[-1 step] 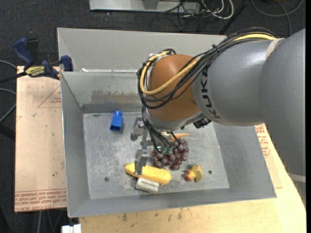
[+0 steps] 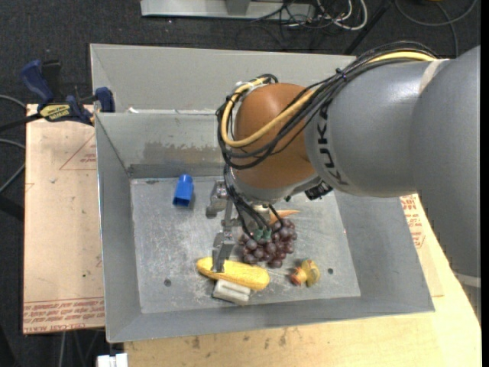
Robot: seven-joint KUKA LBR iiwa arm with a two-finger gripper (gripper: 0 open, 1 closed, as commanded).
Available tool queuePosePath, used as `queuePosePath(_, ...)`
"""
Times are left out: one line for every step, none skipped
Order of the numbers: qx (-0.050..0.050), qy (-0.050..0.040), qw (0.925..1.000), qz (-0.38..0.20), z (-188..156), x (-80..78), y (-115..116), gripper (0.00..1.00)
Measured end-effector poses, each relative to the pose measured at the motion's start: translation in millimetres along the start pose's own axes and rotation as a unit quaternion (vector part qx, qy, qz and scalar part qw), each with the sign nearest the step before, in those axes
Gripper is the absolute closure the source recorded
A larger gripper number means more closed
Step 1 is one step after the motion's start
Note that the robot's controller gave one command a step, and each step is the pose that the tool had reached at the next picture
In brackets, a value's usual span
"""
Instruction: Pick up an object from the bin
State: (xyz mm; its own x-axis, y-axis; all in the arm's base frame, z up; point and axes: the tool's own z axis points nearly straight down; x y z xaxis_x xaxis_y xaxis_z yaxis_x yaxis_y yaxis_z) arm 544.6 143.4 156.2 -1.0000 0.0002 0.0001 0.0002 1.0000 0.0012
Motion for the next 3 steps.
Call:
queuePosePath(-0.001,-0.0021,0.9992,0.041,51,13.6,-25,0.00)
queuePosePath(-0.003,-0.0050,0.9998,0.017,53,19.1,-36,0.00)
queuePosePath(0.000,-0.0014,0.9985,0.055,52,37.3,-44,0.00)
